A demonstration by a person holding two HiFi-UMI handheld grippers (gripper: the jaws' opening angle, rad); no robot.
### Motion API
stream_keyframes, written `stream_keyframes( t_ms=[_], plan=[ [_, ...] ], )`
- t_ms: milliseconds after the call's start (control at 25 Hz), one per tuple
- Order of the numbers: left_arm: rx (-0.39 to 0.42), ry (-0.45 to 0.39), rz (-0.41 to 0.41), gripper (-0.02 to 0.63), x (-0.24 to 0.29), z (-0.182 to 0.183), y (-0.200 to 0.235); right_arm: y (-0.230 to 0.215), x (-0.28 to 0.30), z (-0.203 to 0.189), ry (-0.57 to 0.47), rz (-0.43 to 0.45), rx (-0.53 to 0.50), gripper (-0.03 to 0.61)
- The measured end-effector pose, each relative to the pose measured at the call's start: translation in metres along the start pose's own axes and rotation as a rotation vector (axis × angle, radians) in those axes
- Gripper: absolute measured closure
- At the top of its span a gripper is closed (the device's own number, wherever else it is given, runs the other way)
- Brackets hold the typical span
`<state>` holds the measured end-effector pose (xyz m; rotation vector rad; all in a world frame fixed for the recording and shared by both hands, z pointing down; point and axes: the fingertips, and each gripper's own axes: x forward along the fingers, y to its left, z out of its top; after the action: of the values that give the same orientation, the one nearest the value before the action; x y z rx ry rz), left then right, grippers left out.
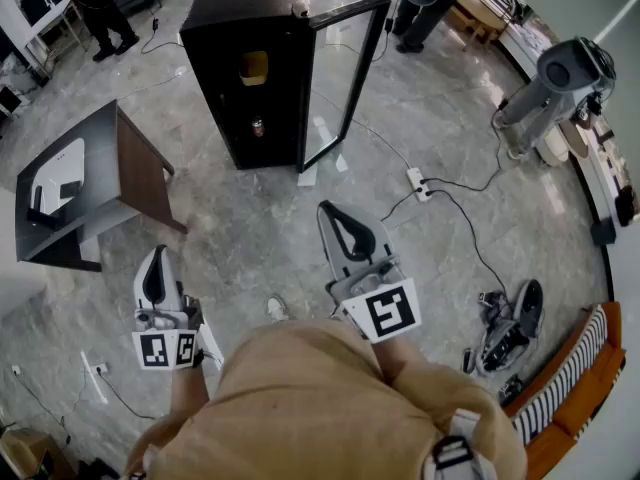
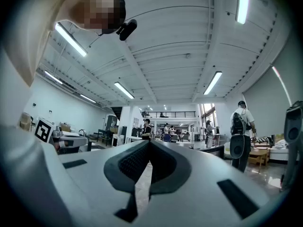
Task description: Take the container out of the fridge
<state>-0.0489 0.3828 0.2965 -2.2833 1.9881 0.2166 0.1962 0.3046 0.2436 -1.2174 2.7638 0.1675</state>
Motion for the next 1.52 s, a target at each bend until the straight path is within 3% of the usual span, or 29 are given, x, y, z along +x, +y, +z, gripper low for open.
stream_keyframes(
  t_ms=[680,1080,1520],
  plan=[
    [-0.012,0.031,-0.010,0.612,0.009,-0.014,0.033,0.015,0.036,-0.007,0.004,0.007,0.001,0.575],
    [-0.061,0.046,-0.087,0.612,0.020,-0.040,0.076,0.047,0.069,-0.018,0.034,-0.047,-0.027,0.575],
    [-0.077,0.057,-0.143,0.612,0.044,-0.047,0.070,0.032,0.072,-0.027,0.063,-0.097,-0.032,0.575]
  ],
)
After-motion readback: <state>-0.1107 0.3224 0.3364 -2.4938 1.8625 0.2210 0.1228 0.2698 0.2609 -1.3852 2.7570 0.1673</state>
